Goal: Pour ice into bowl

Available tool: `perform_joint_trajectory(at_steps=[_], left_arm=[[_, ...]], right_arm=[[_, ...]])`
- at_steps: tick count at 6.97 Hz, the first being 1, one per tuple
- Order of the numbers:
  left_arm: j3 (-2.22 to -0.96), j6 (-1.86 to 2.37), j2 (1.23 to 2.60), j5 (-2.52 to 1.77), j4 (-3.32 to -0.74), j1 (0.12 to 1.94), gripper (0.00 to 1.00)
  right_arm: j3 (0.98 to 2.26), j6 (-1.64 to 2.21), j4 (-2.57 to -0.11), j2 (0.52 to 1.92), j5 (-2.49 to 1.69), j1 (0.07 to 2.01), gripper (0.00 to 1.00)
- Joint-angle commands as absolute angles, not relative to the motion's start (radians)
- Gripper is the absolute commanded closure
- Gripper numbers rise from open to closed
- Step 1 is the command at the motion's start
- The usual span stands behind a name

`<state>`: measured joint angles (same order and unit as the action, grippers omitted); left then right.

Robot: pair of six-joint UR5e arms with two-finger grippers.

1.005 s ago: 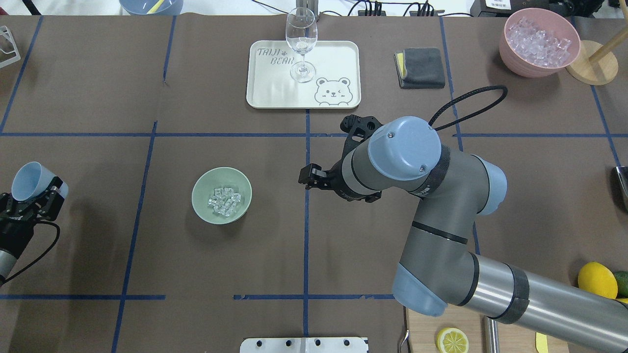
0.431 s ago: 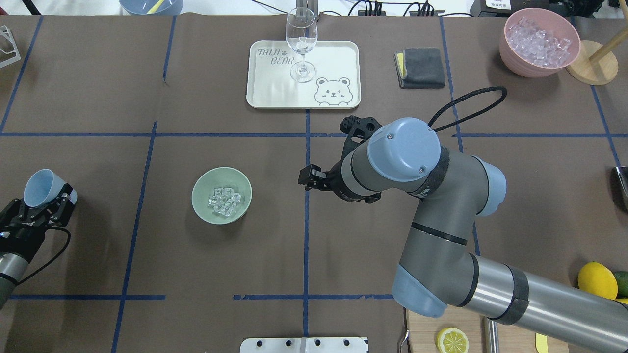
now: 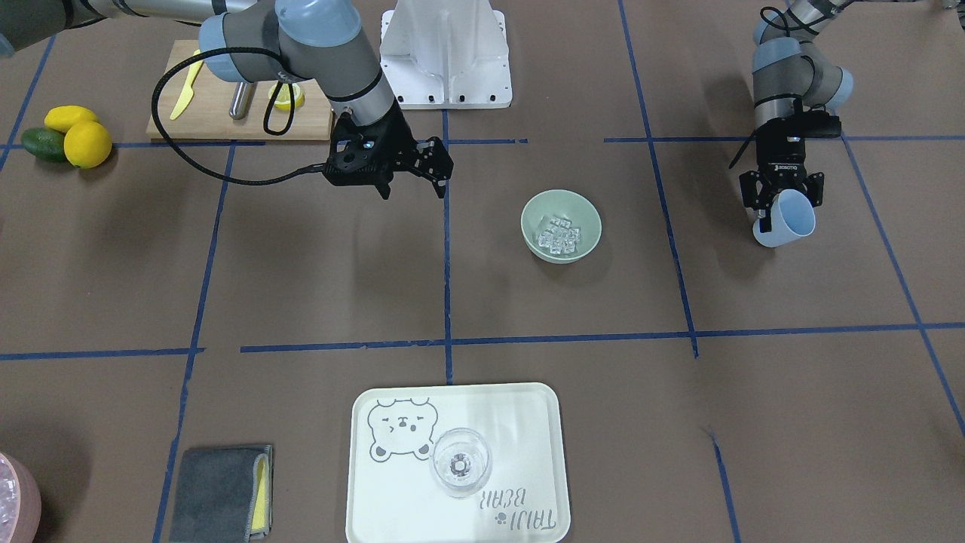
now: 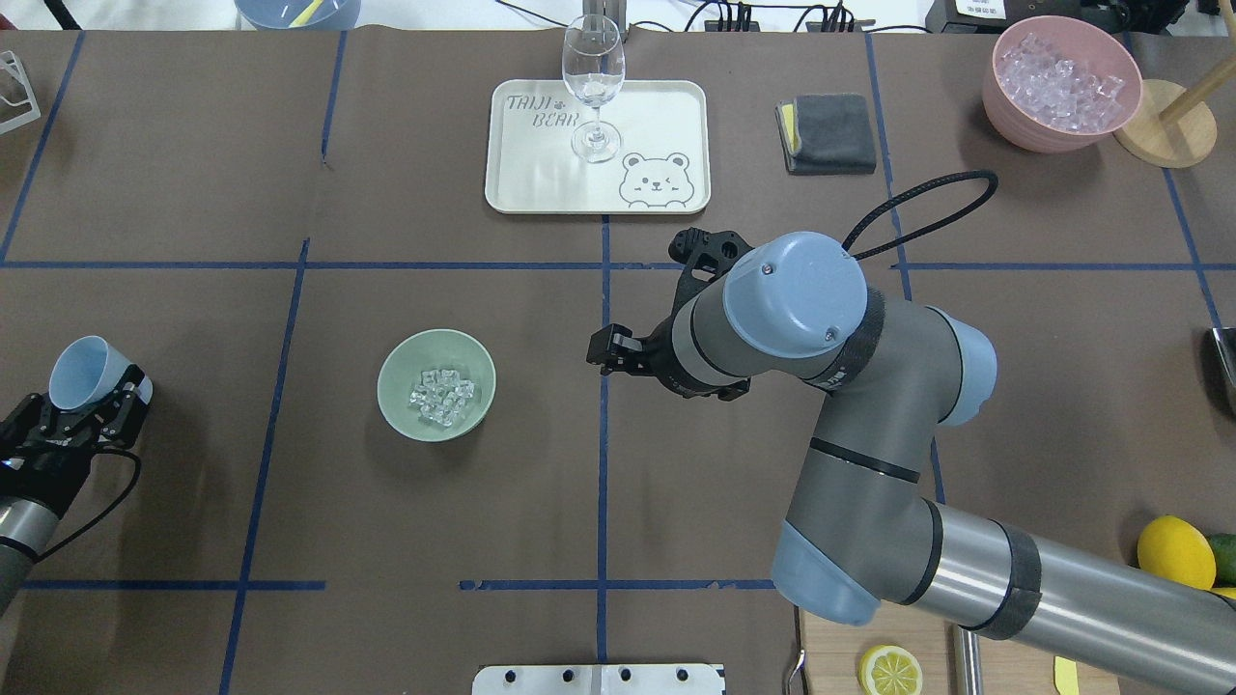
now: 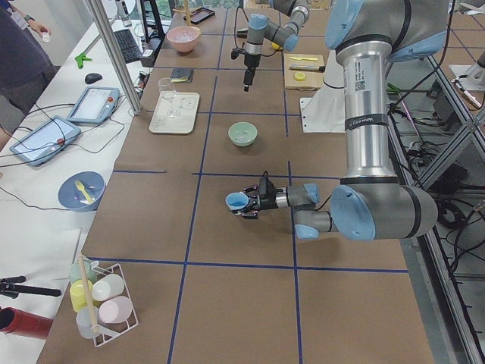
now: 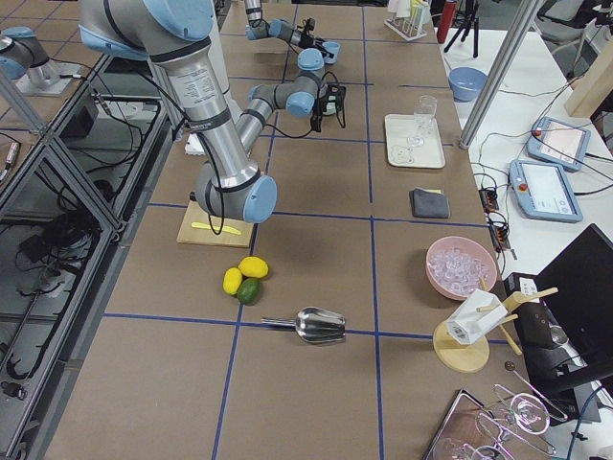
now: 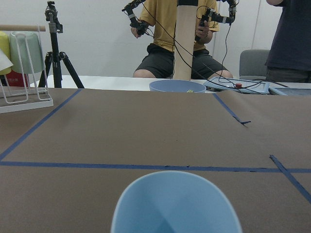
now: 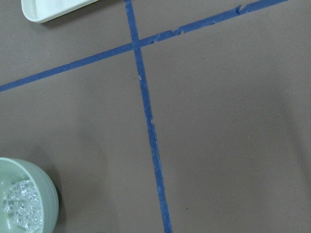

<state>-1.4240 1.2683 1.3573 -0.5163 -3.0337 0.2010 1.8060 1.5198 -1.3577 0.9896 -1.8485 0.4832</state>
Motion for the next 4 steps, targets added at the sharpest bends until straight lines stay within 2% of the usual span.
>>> perform_joint_trajectory(at_steps=[1,4], left_arm=[[-1.425,1.266,1.356,-0.522,-3.036,0.201,0.0],[-1.433,1.253,1.339,-0.563,-3.037,0.204,0.0]], right_arm=[[1.806,1.52,-1.358,0.989,-1.848,0.483,0.0],[1.807,1.52,-1.358,0.989,-1.848,0.482,0.0]])
